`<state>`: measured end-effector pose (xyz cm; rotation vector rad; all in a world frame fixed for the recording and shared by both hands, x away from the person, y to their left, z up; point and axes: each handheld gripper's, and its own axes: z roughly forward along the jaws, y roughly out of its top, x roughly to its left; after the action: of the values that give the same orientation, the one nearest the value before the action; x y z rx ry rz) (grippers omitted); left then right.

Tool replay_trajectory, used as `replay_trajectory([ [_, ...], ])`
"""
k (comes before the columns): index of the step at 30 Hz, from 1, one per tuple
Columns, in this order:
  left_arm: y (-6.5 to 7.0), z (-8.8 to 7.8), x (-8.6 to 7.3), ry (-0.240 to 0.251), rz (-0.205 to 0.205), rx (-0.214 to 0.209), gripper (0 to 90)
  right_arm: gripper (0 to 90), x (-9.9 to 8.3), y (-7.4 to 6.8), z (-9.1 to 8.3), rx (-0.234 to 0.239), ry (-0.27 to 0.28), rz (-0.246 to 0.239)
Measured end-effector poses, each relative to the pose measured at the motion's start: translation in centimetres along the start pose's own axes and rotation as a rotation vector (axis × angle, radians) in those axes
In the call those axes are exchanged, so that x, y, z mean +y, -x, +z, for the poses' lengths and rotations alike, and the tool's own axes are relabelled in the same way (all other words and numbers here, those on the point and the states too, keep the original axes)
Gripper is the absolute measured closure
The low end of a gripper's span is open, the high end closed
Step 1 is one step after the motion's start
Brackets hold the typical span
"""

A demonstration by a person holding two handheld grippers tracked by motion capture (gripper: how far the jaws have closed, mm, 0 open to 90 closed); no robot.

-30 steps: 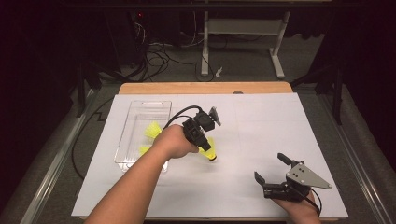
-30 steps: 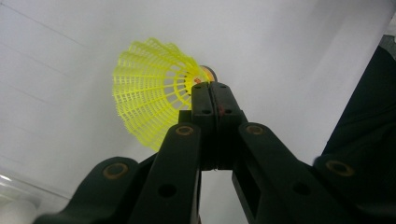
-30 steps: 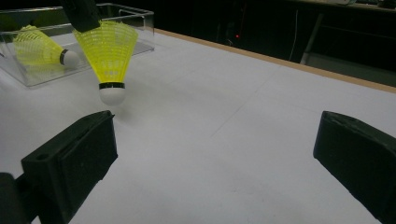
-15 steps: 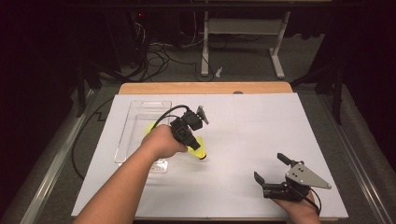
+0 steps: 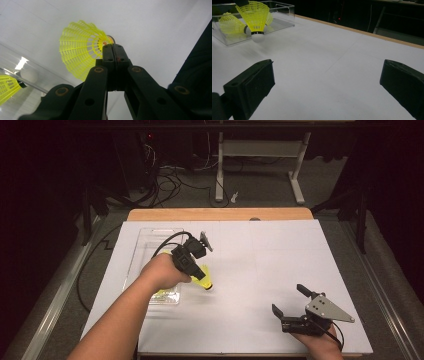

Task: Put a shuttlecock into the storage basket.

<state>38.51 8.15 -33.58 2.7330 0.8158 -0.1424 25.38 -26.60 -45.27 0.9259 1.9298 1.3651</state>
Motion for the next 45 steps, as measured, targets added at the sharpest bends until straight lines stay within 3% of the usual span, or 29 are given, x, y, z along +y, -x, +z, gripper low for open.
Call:
replay_trajectory([
  [17, -1.1, -2.5, -1.9, 0.034, -0.037, 0.015, 90.0, 0.3, 0.0, 0.0, 0.1, 0.0, -0.004, -0.003],
  [34, -2.1, -5.9, -3.6, 0.057, -0.078, 0.075, 90.0, 0.3, 0.0, -0.1, 0.1, 0.001, -0.005, -0.005],
  [45, -3.1, -7.3, -5.0, 0.068, -0.118, 0.101, 90.0, 0.3, 0.0, -0.1, 0.2, 0.006, -0.012, -0.007],
])
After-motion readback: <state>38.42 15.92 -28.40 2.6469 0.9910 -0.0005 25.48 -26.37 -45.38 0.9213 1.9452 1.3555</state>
